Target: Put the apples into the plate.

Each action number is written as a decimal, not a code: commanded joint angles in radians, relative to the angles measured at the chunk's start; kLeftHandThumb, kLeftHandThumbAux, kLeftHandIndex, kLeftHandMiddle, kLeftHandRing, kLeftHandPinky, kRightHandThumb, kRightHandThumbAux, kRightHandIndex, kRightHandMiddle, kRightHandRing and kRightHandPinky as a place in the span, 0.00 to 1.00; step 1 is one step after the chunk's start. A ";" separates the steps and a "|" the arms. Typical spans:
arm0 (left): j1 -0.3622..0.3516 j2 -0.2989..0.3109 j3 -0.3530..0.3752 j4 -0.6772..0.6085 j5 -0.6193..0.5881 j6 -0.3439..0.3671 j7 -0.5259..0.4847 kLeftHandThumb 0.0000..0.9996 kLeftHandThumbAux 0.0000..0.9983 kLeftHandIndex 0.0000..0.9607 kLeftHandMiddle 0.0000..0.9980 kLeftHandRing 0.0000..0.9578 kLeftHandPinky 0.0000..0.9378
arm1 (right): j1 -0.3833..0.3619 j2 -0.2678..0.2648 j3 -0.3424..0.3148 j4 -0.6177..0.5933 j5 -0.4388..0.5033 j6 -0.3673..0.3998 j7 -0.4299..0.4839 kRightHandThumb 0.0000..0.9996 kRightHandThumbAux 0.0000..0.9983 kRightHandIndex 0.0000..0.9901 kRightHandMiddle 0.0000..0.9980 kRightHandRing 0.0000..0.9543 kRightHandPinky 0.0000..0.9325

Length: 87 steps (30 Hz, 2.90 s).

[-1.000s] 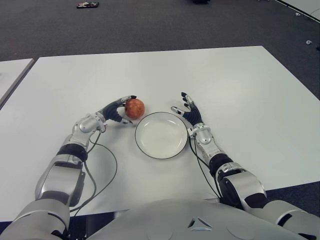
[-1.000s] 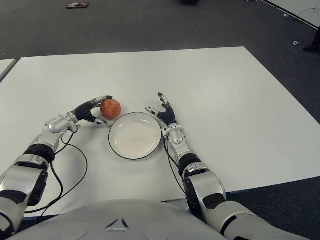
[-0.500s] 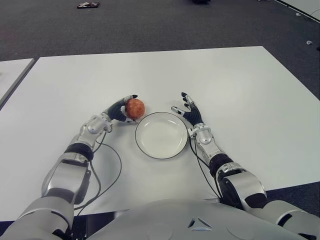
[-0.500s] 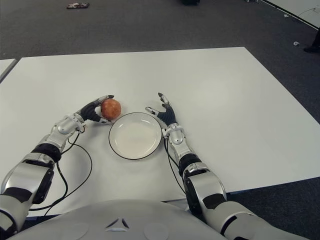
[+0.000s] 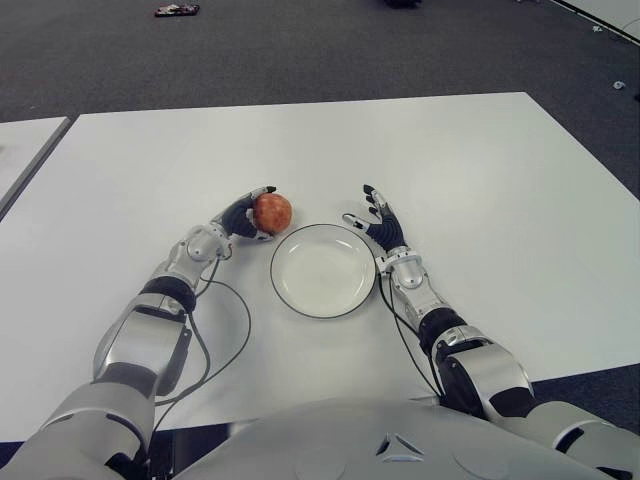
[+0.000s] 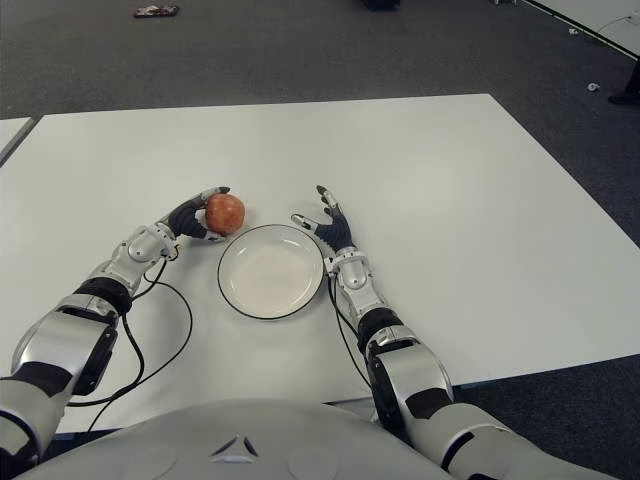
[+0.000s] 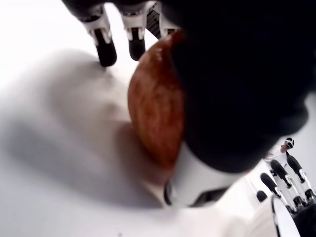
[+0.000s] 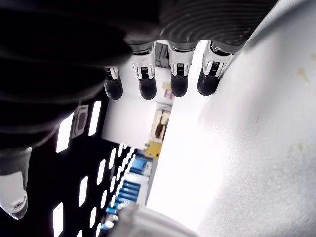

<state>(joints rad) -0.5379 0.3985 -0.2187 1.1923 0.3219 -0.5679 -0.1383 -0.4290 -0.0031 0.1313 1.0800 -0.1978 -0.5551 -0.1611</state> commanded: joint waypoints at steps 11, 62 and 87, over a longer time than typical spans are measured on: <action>0.006 -0.013 -0.011 0.060 0.021 0.043 0.015 0.13 0.48 0.00 0.00 0.00 0.00 | 0.037 0.007 0.001 0.026 -0.001 0.043 0.030 0.06 0.55 0.00 0.00 0.00 0.00; -0.004 -0.065 0.071 0.076 -0.080 -0.018 -0.040 0.77 0.30 0.52 0.63 0.66 0.63 | 0.040 0.008 -0.002 0.025 0.004 0.044 0.041 0.06 0.54 0.00 0.00 0.00 0.00; -0.013 -0.094 0.112 0.091 -0.104 -0.108 -0.081 0.77 0.21 0.46 0.60 0.58 0.51 | 0.043 0.012 -0.011 0.025 0.007 0.040 0.051 0.06 0.55 0.00 0.00 0.00 0.00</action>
<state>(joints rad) -0.5557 0.3128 -0.0963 1.2688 0.2001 -0.6799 -0.2024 -0.4237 0.0008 0.1138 1.0721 -0.1851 -0.5546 -0.1299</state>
